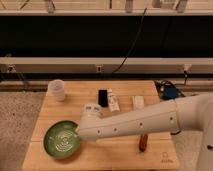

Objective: Drag the ceramic bowl in a circle

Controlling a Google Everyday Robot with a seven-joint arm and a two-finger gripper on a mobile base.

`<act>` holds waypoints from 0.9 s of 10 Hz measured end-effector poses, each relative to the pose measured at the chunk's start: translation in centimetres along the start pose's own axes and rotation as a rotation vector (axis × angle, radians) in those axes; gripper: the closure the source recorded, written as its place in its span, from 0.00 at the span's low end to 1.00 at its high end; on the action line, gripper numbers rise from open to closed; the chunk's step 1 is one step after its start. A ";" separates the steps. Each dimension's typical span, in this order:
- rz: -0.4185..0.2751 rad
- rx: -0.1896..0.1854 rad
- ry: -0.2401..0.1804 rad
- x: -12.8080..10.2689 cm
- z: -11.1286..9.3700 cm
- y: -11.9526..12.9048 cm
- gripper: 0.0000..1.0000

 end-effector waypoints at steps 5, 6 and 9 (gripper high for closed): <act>-0.031 -0.013 -0.013 -0.4 0.8 -0.7 0.20; -0.040 -0.013 -0.017 -0.6 0.9 -1.0 0.20; -0.048 -0.022 -0.030 -0.8 1.1 -1.1 0.20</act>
